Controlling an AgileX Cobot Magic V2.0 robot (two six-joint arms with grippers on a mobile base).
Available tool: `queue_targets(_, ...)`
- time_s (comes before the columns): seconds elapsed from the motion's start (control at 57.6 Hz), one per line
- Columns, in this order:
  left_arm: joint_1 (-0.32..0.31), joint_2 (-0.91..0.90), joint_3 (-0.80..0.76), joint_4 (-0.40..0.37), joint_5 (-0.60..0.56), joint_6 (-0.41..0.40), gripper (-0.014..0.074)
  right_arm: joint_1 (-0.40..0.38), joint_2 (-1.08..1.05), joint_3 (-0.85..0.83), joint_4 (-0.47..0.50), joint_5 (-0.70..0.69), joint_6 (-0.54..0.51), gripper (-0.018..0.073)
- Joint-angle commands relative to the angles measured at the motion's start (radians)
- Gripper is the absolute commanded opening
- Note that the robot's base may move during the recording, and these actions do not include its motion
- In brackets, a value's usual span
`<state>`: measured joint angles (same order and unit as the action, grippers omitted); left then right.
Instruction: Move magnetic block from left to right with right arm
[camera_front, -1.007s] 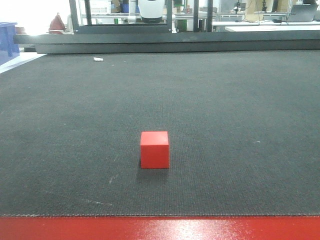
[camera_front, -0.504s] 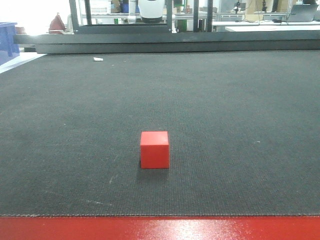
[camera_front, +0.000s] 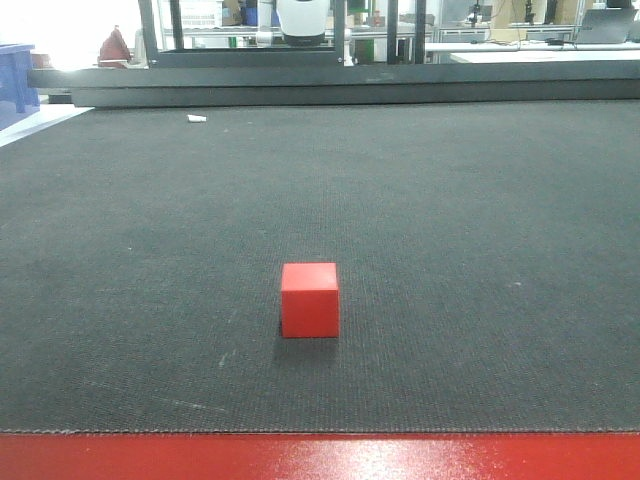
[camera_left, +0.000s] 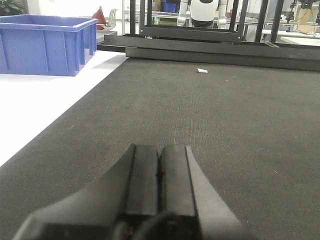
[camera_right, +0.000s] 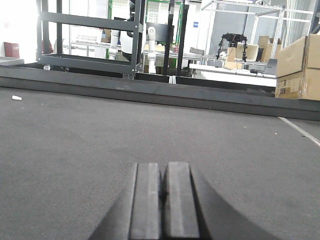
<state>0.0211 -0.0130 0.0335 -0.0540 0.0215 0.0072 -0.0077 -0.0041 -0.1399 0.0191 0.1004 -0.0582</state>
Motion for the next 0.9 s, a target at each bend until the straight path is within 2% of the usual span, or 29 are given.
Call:
queue_targets(0.0,-0.007,-0.011,0.007,-0.003,-0.078,-0.007,-0.0126,0.002,0.047,-0.097,-0.008,0.021,-0.002,0.0034)
queue_targets(0.156,-0.007,-0.011,0.007,-0.003,-0.078,-0.007,-0.0126,0.002,0.143,-0.205,0.003,0.188,-0.002,0.0034)
queue_targets(0.347,-0.007,-0.011,0.007,-0.003,-0.078,-0.007,-0.0126,0.002,0.276,-0.268,0.085,0.262,-0.002,0.0034)
queue_targets(0.504,-0.007,-0.011,0.007,-0.003,-0.078,-0.007,-0.0126,0.002,0.395,-0.318,0.081,0.434,0.009,0.0034)
queue_targets(0.643,-0.007,-0.011,0.007,-0.003,-0.078,-0.007,-0.0126,0.002,0.465,-0.358,0.061,0.548,0.084,0.0034)
queue_targets(0.816,-0.007,-0.011,0.007,-0.003,-0.078,-0.007,-0.0126,0.024,0.531,-0.413,-0.030,0.656,0.226,0.0039)
queue_targets(0.886,-0.007,-0.011,0.007,-0.003,-0.078,-0.007,-0.0126,0.048,0.564,-0.436,-0.055,0.717,0.269,0.0089)
